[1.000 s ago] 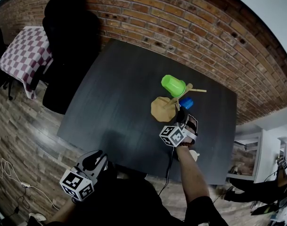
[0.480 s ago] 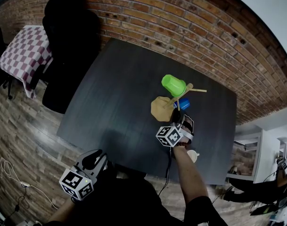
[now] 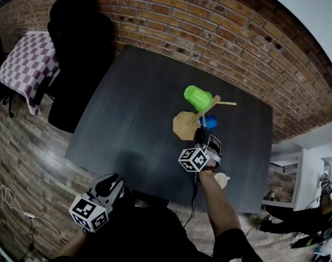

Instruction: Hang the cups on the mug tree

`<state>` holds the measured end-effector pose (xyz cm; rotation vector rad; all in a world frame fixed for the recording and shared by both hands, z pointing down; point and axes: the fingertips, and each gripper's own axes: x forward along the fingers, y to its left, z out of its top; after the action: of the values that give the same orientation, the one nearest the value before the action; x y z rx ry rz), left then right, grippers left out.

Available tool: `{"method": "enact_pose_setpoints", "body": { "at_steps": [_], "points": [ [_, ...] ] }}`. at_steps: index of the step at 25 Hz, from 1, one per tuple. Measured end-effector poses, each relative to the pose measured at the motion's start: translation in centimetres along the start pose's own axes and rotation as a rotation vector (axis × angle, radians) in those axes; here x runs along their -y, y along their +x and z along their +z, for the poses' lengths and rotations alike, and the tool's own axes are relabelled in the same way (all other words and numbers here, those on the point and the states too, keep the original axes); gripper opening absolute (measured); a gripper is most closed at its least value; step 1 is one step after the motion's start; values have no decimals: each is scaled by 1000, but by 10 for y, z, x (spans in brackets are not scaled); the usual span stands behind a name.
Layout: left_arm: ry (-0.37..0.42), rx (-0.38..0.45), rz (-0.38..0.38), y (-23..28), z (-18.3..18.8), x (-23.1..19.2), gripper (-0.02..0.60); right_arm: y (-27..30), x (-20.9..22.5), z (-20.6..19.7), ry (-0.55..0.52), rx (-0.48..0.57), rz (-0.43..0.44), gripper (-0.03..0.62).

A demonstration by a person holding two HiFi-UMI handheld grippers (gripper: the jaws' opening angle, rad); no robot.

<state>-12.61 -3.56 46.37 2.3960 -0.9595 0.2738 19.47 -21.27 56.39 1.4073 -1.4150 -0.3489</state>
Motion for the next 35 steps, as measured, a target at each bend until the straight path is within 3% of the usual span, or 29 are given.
{"method": "enact_pose_setpoints", "body": {
  "at_steps": [13,21,27,32,35],
  "points": [
    [3,-11,-46,13,-3,17,97,-46,1,2,112,65,31,49],
    [1,-21,-93,28,-7,35,97,-104,-3,-4,238,127,119,49],
    [17,-31,-144,44,-10,56,97,-152,0,-30,474,123,214,49],
    [13,-40,-177,61,-15,79,97,-186,8,-50,817,152,321,49],
    [5,-36,-201,73,-16,99,97,-207,12,-59,965,174,346,49]
  ]
}}
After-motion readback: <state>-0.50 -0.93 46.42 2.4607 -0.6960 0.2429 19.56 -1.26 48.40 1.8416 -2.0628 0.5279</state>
